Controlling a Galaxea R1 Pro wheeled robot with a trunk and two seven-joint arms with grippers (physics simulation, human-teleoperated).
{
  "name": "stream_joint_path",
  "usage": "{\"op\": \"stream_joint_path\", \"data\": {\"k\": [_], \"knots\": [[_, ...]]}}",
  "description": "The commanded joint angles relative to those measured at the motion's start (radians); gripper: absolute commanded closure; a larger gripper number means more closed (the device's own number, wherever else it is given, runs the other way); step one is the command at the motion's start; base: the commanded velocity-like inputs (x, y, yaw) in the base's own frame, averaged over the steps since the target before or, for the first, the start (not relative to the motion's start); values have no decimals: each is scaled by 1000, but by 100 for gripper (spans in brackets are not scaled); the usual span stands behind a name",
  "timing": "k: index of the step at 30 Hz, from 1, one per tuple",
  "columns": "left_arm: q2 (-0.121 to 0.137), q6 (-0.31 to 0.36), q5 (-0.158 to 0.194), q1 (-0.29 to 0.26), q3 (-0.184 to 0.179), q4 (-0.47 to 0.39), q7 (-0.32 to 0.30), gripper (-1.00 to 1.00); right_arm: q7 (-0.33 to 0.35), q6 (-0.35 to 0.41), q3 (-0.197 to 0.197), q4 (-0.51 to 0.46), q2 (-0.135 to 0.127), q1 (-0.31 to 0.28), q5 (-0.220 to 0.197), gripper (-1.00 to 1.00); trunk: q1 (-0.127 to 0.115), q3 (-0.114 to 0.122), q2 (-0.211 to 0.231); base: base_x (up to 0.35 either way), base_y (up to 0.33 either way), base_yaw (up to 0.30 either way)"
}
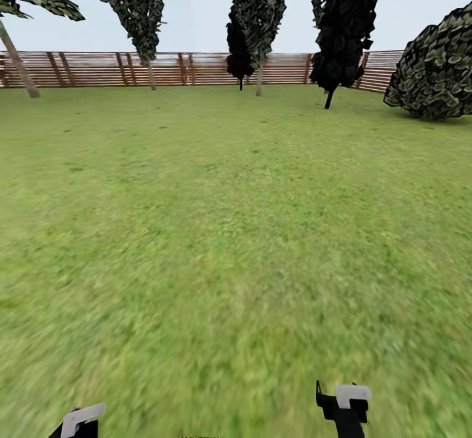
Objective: In the garden, pick up the pesticide atomizer on the floor and spray pesticide onto both trees until each tree trunk is fully covered.
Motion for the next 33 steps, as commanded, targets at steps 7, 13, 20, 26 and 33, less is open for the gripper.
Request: {"op": "stream_joint_path", "data": {"k": [7,13,20,26,33], "knots": [[0,0,0,0,0,0,0,100,0,0,1,0,0,0,0,-100,0,-3,0,0,0,281],[0,0,0,0,0,0,0,100,0,0,0,0,0,0,0,-100,0,-5,0,0,0,281],[0,0,0,0,0,0,0,100,0,0,1,0,0,0,0,-100,0,-7,0,0,0,281],[0,0,0,0,0,0,0,100,0,0,1,0,0,0,0,-100,0,-9,0,0,0,281],[0,0,0,0,0,0,0,100,0,0,1,0,0,0,0,-100,0,-12,0,0,0,281]]}}
